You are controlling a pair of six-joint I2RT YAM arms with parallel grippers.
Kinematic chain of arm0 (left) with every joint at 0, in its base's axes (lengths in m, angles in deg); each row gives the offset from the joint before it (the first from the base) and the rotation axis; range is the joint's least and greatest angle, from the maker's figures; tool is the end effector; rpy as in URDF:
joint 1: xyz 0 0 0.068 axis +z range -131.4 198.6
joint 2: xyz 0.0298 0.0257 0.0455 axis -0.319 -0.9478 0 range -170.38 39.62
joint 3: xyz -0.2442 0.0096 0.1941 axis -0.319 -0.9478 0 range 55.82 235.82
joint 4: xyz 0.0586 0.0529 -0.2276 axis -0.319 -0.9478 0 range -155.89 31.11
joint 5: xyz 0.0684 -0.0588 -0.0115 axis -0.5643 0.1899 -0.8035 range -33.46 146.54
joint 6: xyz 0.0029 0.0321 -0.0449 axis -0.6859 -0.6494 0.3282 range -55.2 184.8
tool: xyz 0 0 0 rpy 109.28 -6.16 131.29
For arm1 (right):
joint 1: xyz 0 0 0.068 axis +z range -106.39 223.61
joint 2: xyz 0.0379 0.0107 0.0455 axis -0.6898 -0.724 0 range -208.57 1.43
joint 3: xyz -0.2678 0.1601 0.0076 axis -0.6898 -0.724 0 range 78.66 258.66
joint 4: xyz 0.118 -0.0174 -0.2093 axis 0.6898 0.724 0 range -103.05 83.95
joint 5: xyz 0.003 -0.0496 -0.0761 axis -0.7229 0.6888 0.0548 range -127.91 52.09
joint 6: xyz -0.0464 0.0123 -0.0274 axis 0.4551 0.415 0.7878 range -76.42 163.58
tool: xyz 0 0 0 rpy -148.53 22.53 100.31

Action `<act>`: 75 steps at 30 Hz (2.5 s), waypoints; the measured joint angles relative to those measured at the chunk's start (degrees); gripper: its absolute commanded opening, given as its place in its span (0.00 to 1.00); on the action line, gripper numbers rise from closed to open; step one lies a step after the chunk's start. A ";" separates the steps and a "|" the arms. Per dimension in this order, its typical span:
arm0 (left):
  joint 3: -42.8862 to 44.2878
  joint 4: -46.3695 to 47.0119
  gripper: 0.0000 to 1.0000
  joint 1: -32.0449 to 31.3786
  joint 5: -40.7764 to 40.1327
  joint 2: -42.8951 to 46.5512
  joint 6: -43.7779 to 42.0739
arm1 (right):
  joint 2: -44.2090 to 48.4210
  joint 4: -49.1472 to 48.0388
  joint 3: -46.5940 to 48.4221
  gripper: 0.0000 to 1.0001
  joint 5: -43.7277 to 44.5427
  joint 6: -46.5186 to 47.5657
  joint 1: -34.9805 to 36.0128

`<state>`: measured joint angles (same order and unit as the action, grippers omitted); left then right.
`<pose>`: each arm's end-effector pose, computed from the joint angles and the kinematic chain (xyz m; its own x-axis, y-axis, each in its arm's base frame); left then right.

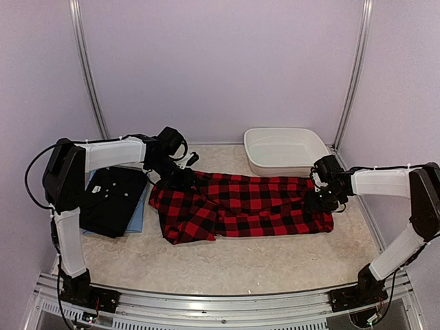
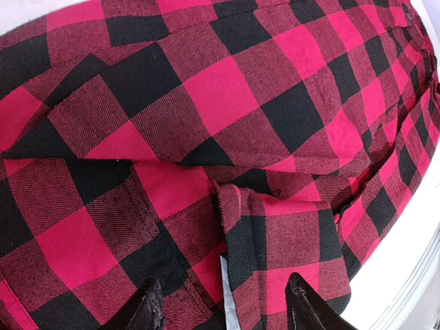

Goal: Fold and stack the long sleeve shirts
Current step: Fold the 1/3-folded shirt at the center of the board, then pick up the sleeve from the rectangle-folded shirt.

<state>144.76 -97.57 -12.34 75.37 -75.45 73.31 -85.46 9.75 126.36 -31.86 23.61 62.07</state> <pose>0.3559 -0.2275 0.2459 -0.8570 0.3504 -0.3778 0.4830 0.8018 -0.3519 0.2541 0.0806 0.2247 -0.8786 0.0648 -0.4731 0.0342 0.9967 0.0729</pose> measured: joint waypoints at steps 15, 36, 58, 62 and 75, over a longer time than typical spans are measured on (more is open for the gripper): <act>-15.78 2.86 0.67 -8.24 -1.49 14.73 0.57 | 0.22 -3.10 0.57 0.57 -6.62 6.93 1.64; -28.48 3.85 0.50 -12.00 -6.23 18.73 5.99 | -0.22 -8.76 -0.20 0.54 -11.13 4.76 11.04; -31.82 10.29 0.00 -9.86 0.59 19.06 6.45 | -4.02 -10.34 -1.60 0.51 -11.91 3.78 11.80; -31.85 10.38 0.00 -8.81 2.01 19.12 6.49 | -4.17 -10.38 -1.62 0.50 -12.02 3.74 11.89; -28.48 8.28 0.00 -4.55 15.43 28.37 6.99 | -1.90 -9.55 -1.60 0.50 -11.54 3.56 12.57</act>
<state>116.28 -89.28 -16.88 90.80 -47.08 80.30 -87.36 0.20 124.76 -43.41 27.17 74.64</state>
